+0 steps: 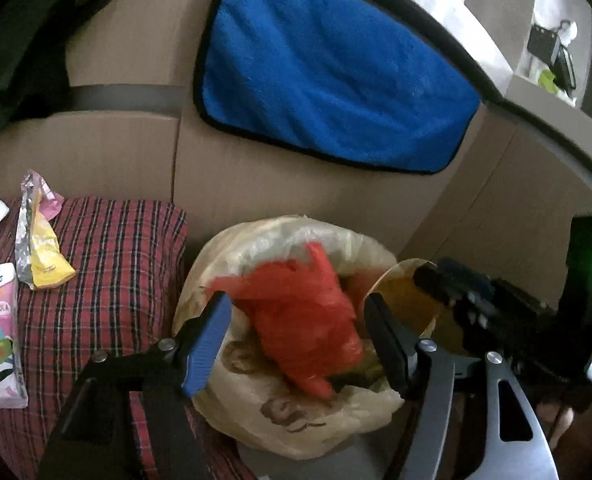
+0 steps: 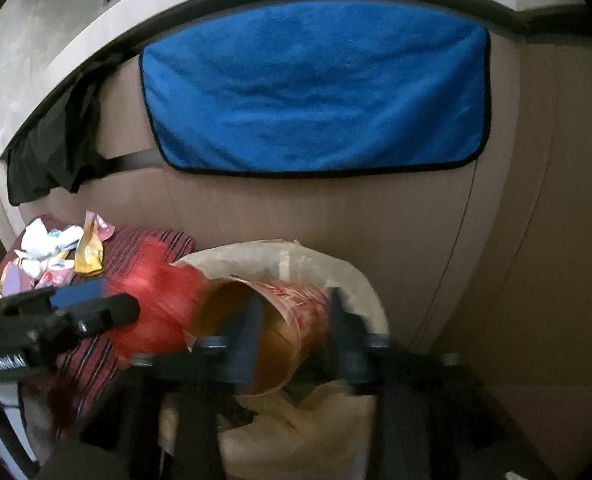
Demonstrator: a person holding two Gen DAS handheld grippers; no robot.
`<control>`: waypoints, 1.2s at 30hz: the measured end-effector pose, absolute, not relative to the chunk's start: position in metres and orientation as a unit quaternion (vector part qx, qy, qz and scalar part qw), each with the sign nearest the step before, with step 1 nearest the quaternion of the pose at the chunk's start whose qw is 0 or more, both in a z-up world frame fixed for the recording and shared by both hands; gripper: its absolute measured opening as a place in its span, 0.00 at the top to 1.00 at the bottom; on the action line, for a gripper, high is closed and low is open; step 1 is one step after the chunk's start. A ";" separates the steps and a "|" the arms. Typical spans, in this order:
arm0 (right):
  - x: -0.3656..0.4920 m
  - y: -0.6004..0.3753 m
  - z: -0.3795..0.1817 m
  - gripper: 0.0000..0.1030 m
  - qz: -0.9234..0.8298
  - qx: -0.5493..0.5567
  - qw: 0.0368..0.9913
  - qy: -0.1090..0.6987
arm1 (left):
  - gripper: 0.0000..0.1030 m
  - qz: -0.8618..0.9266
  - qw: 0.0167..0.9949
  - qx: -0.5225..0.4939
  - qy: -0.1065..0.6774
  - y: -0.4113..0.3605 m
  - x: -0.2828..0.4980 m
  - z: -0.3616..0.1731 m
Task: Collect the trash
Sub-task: 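Carry the bag and cup over the lined bin and open both grippers, then grasp the crushed red can with the left gripper while the right gripper approaches the purple sponge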
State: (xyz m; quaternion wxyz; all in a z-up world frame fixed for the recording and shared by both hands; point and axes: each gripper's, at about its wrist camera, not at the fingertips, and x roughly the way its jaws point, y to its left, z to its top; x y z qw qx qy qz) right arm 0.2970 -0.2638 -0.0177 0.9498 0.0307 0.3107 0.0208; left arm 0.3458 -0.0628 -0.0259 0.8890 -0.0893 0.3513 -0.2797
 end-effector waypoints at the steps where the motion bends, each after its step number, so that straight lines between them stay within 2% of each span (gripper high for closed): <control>1: 0.295 -0.263 -0.019 0.52 0.023 0.031 0.951 0.308 | 0.33 -0.283 0.890 -0.089 0.347 -0.060 0.345 -0.024; 11: 0.285 -0.256 -0.008 0.53 0.025 0.037 0.952 0.302 | 0.33 -0.240 0.905 -0.114 0.331 -0.008 0.334 -0.001; 18: 0.275 -0.234 0.016 0.53 0.030 0.043 0.955 0.291 | 0.33 -0.178 0.933 -0.134 0.282 0.079 0.299 0.022; 29: 0.256 -0.113 0.043 0.53 0.116 0.021 0.954 0.277 | 0.33 -0.062 0.955 -0.135 0.258 0.232 0.240 0.015; 36: 0.253 -0.029 0.034 0.53 0.206 0.018 0.930 0.304 | 0.33 -0.018 0.945 -0.175 0.275 0.306 0.216 -0.009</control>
